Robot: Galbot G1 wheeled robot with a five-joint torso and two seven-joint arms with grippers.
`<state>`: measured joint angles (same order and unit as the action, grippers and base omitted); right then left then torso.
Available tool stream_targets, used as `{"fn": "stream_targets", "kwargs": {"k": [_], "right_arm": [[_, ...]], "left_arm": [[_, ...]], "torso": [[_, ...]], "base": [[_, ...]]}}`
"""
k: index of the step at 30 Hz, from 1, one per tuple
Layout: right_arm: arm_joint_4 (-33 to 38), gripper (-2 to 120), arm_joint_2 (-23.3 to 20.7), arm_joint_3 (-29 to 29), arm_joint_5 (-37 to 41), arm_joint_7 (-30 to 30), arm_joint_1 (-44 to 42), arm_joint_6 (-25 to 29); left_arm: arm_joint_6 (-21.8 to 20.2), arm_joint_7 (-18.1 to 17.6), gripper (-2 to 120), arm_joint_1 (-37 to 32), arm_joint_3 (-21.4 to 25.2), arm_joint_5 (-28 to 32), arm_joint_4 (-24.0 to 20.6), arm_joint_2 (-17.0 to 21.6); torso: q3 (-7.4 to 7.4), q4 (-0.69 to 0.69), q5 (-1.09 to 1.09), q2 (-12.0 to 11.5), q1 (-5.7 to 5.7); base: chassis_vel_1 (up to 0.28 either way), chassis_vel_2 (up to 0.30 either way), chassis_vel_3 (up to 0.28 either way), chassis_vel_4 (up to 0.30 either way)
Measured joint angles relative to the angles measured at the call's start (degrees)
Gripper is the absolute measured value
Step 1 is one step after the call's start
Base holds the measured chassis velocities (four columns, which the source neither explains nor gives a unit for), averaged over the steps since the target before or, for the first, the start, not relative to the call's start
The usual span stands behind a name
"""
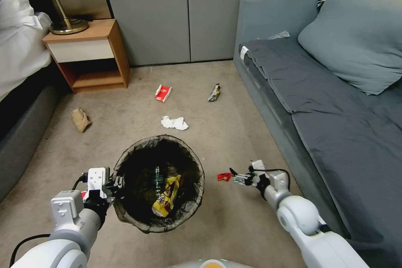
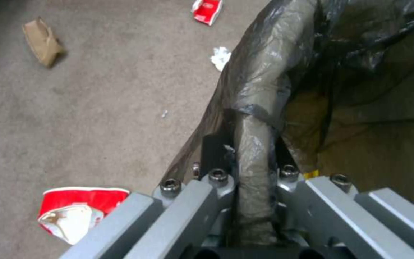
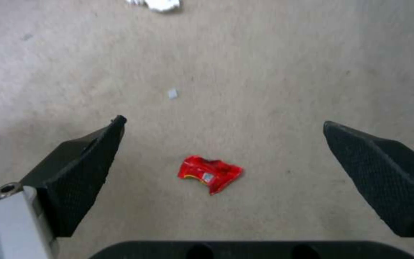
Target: Pick up the trash bin, then pick up the garbage from the floor and place it into the trash bin.
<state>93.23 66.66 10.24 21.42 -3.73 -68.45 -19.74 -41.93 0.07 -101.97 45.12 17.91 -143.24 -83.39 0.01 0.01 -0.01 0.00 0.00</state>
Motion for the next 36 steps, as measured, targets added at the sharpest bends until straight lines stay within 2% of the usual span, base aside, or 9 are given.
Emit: {"fn": "stream_targets", "kwargs": {"k": [7,12,21,36], "right_arm": [[-8.43,100,3.82,-1.85,-0.66,1.58,4.6,0.81],[-11.7,100,5.13,-2.55,-1.44,1.82,6.12,1.67],[-19.77,100,8.29,-3.5,-6.25,0.72,9.29,4.21],[-29.72,100,10.7,-3.68,-8.4,0.43,11.47,6.54]], "left_arm": [[-0.02,-0.04,0,-0.13,0.06,-0.17,0.0,-0.35],[-0.02,-0.03,0,-0.03,-0.09,-0.31,0.0,-0.37],[-0.02,0.03,0,-0.6,-0.12,-0.63,0.0,0.31],[-0.1,0.04,0,-1.59,0.34,-0.59,0.0,0.28]], "torso": [[0.0,0.0,0.0,0.0,0.0],[0.0,-0.01,-0.01,0.0,0.0],[0.0,-0.01,0.0,0.0,0.0],[-0.01,-0.01,0.0,0.0,-0.01]], "base": [[0.0,0.0,0.0,0.0],[0.0,0.0,0.0,0.0],[0.0,0.0,0.0,0.0],[0.0,0.0,0.0,0.0]]}}
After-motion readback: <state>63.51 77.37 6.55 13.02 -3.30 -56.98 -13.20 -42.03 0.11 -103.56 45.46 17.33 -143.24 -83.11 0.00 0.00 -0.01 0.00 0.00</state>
